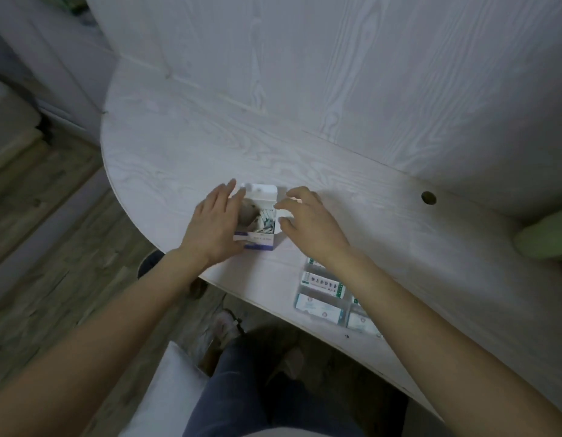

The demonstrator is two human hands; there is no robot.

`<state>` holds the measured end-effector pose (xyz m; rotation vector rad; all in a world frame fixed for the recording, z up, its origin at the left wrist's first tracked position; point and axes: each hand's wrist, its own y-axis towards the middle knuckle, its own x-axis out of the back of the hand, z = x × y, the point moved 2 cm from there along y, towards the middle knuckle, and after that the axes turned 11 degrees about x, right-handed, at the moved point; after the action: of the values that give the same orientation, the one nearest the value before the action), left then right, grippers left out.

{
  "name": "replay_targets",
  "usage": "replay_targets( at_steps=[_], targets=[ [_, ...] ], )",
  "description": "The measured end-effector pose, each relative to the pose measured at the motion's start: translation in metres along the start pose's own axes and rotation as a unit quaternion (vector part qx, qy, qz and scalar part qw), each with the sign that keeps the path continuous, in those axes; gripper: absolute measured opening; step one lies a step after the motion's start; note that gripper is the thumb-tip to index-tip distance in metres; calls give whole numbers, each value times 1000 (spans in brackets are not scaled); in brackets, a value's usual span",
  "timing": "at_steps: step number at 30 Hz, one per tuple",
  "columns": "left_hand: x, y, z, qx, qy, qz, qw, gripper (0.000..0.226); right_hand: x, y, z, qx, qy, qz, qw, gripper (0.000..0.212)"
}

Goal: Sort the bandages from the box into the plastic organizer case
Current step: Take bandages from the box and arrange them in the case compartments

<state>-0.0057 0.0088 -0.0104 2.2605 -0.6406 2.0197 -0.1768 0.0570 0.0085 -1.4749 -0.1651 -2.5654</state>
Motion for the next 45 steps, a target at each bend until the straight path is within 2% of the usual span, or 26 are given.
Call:
replay_targets(
  at_steps=[2,4,8,15,18,24,29,32,38,42,45],
  targets=[
    [0,5,9,-1,26,45,999,100,-10,13,4,-19,-27,31,999,31],
    [1,7,15,-2,0,43,999,88,-18,24,7,-37,-40,46,997,31],
    [0,0,18,-29,-13,-46,998,74,-26,29,13,-49,-85,30,995,28],
    [-12,-13,8,-59,1,-169,984,80,-36,20,12,-88,-164,-25,982,24],
    [-13,-13,5,-66,-2,-190,980,81,-42,20,11,-96,-165,-34,981,23],
    [-15,-14,2,-53,-34,-146,987,78,-48,21,7,-110,-169,-57,978,23],
    [-14,-12,3,-39,-33,-143,988,76,-52,21,9,-116,-196,-113,967,22],
    [-13,-12,3,-39,-28,-129,991,75,-51,21,8,-114,-185,-77,973,26],
    [-12,-10,5,-35,-35,-118,992,77,-49,26,8,-98,-131,-47,985,13],
    [-12,-9,8,-28,-37,-112,993,77,-51,28,9,-86,-119,-18,989,12],
    [-11,-7,12,-19,-35,-104,994,77,-50,28,11,-79,-104,-24,991,8]
  ],
)
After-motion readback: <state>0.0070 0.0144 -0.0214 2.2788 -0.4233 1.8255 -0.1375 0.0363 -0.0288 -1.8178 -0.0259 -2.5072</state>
